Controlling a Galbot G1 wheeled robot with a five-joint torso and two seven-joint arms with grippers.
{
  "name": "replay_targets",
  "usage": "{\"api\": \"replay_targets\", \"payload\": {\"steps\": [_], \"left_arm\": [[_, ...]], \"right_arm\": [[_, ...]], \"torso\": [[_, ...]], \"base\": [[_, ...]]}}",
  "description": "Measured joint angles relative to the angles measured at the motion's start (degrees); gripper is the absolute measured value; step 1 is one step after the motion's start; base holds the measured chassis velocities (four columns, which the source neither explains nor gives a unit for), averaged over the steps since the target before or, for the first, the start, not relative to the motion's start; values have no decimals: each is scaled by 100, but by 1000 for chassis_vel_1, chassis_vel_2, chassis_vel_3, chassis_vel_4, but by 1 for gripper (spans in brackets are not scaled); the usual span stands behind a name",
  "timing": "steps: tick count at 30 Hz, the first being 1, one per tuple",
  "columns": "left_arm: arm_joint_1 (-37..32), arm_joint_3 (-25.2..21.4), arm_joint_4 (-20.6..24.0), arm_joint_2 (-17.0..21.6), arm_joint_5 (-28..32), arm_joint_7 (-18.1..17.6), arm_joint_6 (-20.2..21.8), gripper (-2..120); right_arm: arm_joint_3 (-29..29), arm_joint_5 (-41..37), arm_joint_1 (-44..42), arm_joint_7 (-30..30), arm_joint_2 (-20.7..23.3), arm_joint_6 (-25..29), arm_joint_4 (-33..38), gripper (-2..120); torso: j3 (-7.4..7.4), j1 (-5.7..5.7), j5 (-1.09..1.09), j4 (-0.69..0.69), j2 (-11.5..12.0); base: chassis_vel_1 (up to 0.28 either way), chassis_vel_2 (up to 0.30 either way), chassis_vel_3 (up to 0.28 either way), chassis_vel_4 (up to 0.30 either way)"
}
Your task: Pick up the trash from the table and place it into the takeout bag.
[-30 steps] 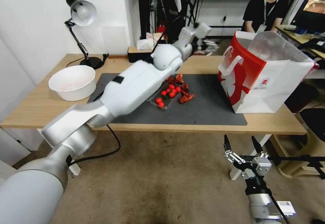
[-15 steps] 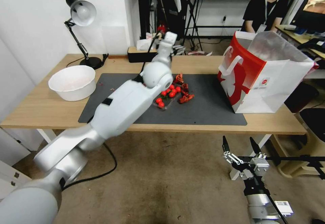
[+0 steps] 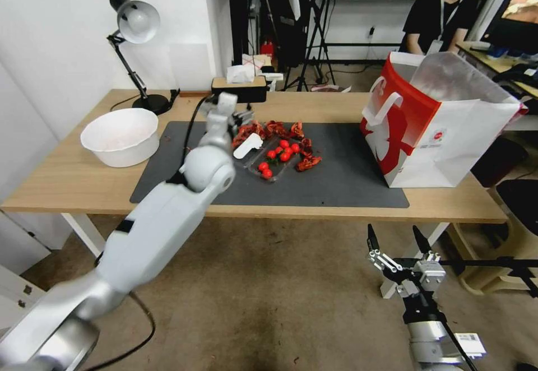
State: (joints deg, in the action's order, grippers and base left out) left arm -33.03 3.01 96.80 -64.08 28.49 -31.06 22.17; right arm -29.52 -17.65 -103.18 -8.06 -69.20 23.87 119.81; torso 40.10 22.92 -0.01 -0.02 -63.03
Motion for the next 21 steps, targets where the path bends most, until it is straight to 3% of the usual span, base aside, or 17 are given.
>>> {"api": "replay_targets", "payload": {"steps": [7, 12, 15, 21], "left_arm": [[-1001, -775, 686, 150, -182, 88, -86, 100], [-1450, -1015, 968, 231, -203, 161, -227, 100], [-1979, -1231, 1203, 389, -204, 459, -518, 100], [-2454, -1411, 1363, 499, -203, 660, -712, 100]], "right_arm": [[67, 8, 15, 5, -21, -24, 10, 100], [73, 10, 17, 10, -20, -24, 10, 100], [67, 0, 30, 12, 7, -12, -10, 100], [56, -29, 20, 12, 15, 11, -26, 100]], "torso": [[0, 0, 2, 2, 0], [0, 0, 1, 1, 0], [0, 0, 1, 1, 0], [0, 0, 0, 3, 0]], "base": [[0, 0, 0, 0], [0, 0, 0, 0], [0, 0, 0, 0], [0, 0, 0, 0]]}}
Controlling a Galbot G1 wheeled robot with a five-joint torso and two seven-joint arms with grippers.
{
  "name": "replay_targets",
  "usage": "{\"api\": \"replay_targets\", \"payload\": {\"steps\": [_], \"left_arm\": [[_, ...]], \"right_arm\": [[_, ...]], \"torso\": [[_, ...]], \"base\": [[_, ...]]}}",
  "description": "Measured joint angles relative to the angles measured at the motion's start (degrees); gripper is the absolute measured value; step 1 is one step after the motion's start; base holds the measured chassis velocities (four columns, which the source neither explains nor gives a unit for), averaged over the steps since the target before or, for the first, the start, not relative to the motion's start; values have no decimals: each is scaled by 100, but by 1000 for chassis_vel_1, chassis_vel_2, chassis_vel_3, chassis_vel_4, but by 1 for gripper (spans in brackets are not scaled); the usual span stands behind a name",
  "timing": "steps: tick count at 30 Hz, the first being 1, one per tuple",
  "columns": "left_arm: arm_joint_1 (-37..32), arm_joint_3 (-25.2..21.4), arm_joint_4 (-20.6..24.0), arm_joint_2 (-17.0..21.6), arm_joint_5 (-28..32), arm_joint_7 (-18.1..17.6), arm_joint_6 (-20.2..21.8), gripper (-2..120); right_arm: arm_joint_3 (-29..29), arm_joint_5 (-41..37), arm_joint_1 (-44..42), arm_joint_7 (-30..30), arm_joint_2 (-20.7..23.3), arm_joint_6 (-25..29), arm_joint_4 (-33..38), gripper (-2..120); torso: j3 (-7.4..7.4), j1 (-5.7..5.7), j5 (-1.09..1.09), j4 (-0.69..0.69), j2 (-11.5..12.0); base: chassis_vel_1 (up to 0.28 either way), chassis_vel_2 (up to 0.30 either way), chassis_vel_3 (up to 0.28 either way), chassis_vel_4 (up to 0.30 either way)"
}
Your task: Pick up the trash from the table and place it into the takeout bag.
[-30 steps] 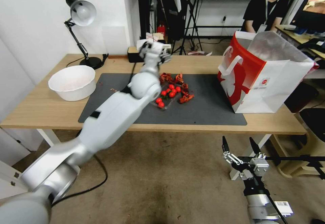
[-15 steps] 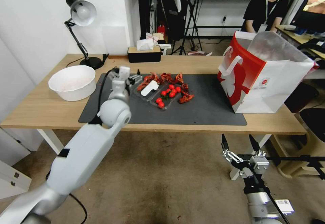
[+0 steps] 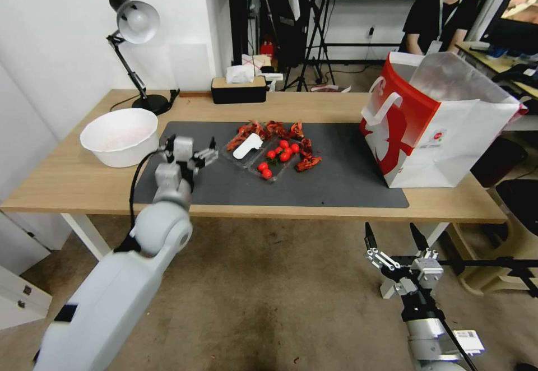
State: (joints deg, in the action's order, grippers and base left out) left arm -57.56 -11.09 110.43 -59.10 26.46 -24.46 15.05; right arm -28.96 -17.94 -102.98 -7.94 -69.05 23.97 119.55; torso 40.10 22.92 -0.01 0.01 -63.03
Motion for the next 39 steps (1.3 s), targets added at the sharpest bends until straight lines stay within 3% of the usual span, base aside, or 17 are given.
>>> {"api": "replay_targets", "payload": {"steps": [7, 9, 22, 30, 39], "left_arm": [[-730, -474, 255, -90, -172, 179, -426, 100], [-1061, -656, 308, -200, -433, 401, -915, 100], [-1966, -1029, 469, -522, -742, 701, -1692, 100], [-2918, -1225, 514, -868, -989, 785, -2278, 100], [-3154, -1263, 506, -1023, -856, 1031, -2654, 100]], "right_arm": [[-4, -13, -16, 3, 1, 12, 19, 100], [-6, -17, -4, 4, 14, 9, 24, 100], [39, -41, 42, 8, 38, 7, -5, 100], [121, -194, 226, 119, 60, -69, -16, 100], [153, -181, 328, 123, 49, -138, -53, 100]], "torso": [[0, 0, 2, -1, 0], [0, 0, 1, -2, 0], [0, 0, 1, -2, 0], [0, 0, 1, -1, 0], [0, 0, 2, -2, 1]], "base": [[0, 0, 0, 0], [0, 0, 0, 0], [0, 0, 0, 0], [0, 0, 0, 0], [0, 0, 0, 0]]}}
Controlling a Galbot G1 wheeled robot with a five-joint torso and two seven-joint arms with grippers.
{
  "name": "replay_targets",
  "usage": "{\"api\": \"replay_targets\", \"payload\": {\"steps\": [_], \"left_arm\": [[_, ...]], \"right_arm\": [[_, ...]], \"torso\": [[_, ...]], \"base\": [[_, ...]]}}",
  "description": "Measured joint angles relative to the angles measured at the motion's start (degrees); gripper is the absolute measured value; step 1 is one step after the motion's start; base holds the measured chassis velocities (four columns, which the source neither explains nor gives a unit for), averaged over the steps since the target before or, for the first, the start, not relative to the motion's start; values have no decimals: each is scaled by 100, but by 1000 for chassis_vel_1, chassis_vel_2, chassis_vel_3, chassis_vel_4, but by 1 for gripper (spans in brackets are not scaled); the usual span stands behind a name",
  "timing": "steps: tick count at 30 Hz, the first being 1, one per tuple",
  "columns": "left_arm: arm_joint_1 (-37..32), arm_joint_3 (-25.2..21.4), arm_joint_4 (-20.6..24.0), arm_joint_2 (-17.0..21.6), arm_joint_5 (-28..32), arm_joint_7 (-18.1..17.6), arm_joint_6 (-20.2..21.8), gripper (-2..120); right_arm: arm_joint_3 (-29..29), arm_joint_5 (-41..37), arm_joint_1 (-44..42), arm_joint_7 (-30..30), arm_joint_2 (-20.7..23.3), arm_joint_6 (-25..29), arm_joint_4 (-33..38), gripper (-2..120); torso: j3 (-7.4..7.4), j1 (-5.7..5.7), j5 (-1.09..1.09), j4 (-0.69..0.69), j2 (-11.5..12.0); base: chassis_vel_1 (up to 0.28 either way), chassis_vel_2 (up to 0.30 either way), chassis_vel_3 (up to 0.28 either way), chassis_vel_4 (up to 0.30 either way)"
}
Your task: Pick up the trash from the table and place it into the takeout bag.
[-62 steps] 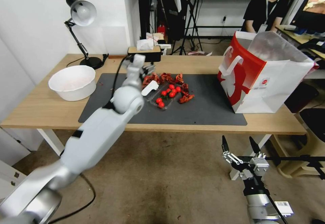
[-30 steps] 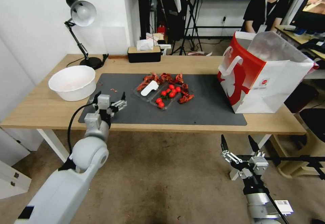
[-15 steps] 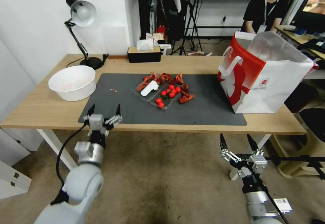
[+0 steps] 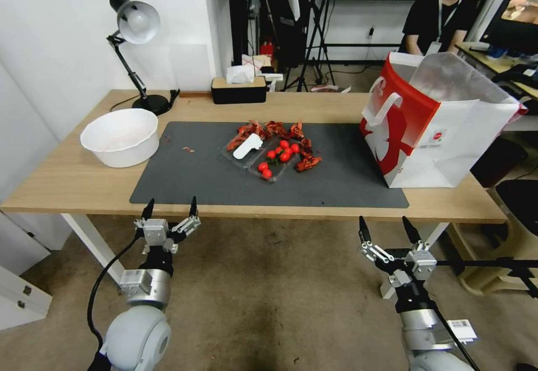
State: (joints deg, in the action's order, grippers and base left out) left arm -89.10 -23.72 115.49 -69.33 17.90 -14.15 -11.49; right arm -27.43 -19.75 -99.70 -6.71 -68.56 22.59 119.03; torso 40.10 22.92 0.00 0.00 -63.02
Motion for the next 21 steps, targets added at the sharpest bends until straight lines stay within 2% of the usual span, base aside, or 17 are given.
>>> {"api": "replay_targets", "payload": {"steps": [5, 11, 21], "left_arm": [[-135, 10, -2, -18, 12, 23, -48, 100], [-318, -11, -156, -91, -83, 112, -300, 100], [-345, -41, -180, -117, -84, 152, -356, 100]], "right_arm": [[4, -11, 1, 15, 19, -81, 0, 100], [27, -11, 10, 28, 3, -122, -20, 100], [21, -13, 14, 8, -2, -112, -20, 100]], "torso": [[0, 0, 0, 0, 0], [0, 0, 0, 0, 0], [0, 0, 0, 0, 0]], "base": [[0, 0, 0, 0], [0, 0, 0, 0], [0, 0, 0, 0]]}}
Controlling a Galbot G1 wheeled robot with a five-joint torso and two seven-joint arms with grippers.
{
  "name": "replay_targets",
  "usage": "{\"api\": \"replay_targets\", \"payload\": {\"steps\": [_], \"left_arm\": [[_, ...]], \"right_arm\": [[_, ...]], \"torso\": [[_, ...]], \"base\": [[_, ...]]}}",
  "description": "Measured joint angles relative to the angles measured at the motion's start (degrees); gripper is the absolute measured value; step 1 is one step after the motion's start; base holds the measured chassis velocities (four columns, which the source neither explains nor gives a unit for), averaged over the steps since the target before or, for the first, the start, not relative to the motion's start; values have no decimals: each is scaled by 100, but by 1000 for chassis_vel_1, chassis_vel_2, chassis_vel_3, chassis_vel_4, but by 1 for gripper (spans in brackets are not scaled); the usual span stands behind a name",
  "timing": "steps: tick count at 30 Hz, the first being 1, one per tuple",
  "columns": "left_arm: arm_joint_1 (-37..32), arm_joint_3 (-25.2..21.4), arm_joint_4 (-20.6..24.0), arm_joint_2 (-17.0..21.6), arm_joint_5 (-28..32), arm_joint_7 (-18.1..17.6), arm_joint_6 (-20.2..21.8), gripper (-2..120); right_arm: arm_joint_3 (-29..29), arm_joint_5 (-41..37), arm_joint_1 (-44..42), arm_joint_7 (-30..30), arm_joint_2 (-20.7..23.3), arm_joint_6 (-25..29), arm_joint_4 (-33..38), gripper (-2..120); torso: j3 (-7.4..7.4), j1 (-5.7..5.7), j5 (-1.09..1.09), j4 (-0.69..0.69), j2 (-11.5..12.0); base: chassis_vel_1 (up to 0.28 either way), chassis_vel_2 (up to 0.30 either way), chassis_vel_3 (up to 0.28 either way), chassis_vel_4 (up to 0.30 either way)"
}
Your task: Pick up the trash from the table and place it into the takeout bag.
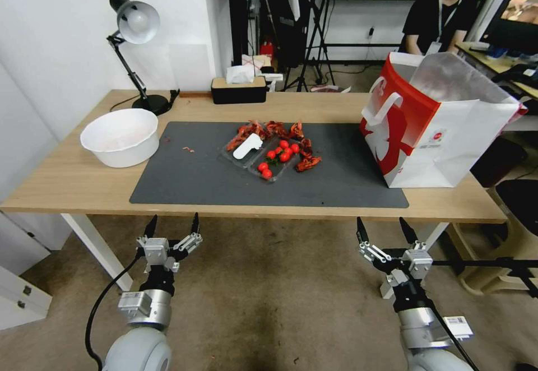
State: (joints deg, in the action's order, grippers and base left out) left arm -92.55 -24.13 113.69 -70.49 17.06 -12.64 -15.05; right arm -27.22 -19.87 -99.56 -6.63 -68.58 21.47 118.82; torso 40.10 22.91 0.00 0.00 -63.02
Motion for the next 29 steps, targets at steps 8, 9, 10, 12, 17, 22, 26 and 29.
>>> {"api": "replay_targets", "payload": {"steps": [8, 9, 10, 12, 17, 22, 26, 29], "left_arm": [[5, 0, 0, 0, 0, 0, 1, 100], [6, 0, -1, 1, 0, 0, 2, 100], [6, 0, -1, 1, 0, 0, 2, 100], [7, 1, -2, 2, 0, 0, 4, 100], [9, 2, -4, 3, 1, -1, 8, 100], [9, 4, -5, 4, 2, -1, 10, 100], [10, 5, -5, 5, 2, -2, 12, 100], [10, 5, -5, 5, 2, -2, 13, 100]], "right_arm": [[-2, 0, 0, -3, 0, 4, 1, 100], [-3, -1, 0, -4, -1, 5, 2, 100], [-3, -1, 0, -4, -1, 5, 2, 100], [-4, 0, 0, -5, -1, 6, 3, 100], [-6, -1, -1, -7, -1, 8, 3, 100], [-7, 0, -1, -9, 0, 10, 4, 100], [-7, -1, -1, -9, -1, 11, 4, 100], [-7, -1, -1, -9, -1, 11, 4, 100]], "torso": [[0, 0, 0, 0, 0], [0, 0, 0, 0, 0], [0, 0, 0, 0, 0], [0, 1, 0, 0, 0], [0, 1, 0, 0, 0], [0, 1, 0, 0, 0], [0, 1, 0, 0, 0], [0, 2, 0, 0, 0]], "base": [[0, 0, 0, 0], [0, 0, 0, 0], [0, 0, 0, 0], [0, 0, 0, 0], [0, 0, 0, 0], [0, 0, 0, 0], [0, 0, 0, 0], [0, 0, 0, 0]]}}
